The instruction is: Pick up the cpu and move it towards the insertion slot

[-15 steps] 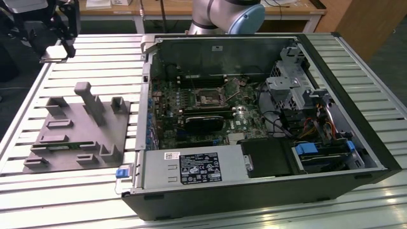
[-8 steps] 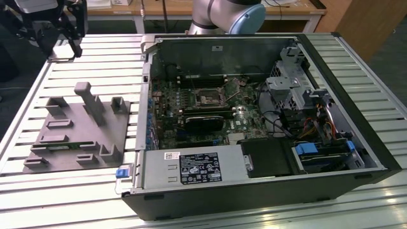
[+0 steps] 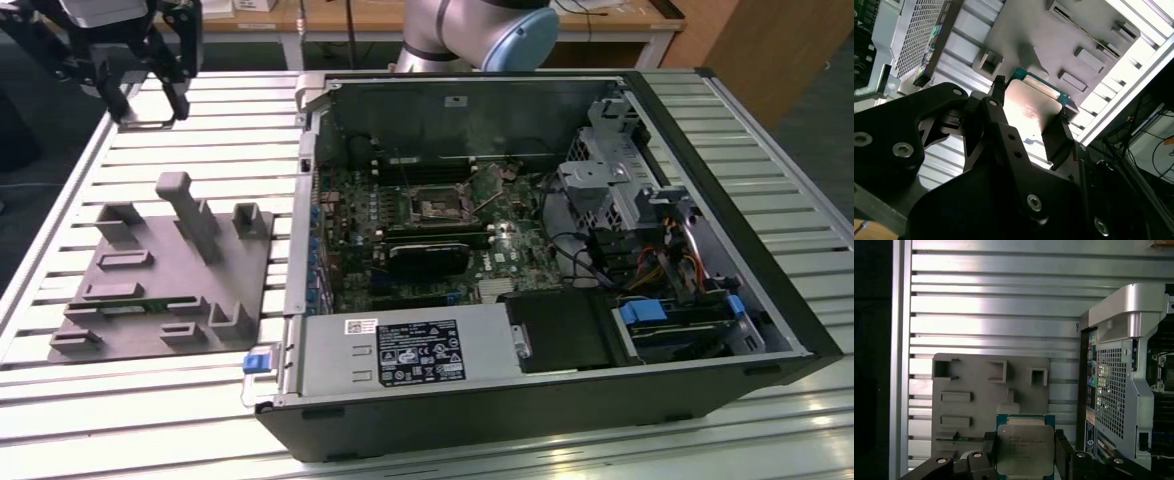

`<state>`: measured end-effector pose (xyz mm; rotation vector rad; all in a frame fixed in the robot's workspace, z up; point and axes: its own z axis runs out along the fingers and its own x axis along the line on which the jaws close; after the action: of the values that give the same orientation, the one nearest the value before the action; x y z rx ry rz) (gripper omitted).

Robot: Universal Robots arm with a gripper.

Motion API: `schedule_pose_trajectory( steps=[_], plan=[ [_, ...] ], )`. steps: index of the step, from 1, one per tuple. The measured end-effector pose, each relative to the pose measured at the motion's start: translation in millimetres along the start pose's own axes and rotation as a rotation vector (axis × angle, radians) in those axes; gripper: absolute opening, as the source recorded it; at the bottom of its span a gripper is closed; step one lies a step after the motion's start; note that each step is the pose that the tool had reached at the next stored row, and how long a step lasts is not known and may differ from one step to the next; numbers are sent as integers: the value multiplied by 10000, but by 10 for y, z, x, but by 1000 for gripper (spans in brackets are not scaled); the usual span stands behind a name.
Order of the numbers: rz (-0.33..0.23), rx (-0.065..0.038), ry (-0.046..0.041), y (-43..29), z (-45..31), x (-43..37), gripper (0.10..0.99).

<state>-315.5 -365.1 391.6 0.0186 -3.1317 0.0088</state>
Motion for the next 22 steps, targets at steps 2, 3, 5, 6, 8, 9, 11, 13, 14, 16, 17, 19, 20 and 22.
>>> schedule_pose_trajectory(
  steps=[2, 3, 5, 6, 8, 9, 11, 13, 14, 16, 17, 19, 20, 22],
  plan=[
    [0, 1, 1, 0, -1, -36, 545],
    [0, 0, 0, 0, -1, -56, 545],
    [0, 0, 1, -1, -1, -95, 545],
    [1, 0, 0, -1, -1, -113, 545],
    [0, 0, 0, -1, -2, -154, 545],
    [0, 0, 1, -2, -2, -174, 545],
    [0, 0, 1, -2, -2, -213, 545],
    [-1, 0, 0, -3, -2, -252, 545],
    [0, 0, 0, -3, -3, -272, 545],
    [0, 0, 0, -3, -3, -310, 545],
    [0, 0, -1, -3, -3, -328, 545],
    [1, 0, 0, -3, -3, -364, 545],
    [0, 0, 0, -4, -4, -382, 545],
    [0, 0, 0, -4, -4, -419, 545]
  ],
)
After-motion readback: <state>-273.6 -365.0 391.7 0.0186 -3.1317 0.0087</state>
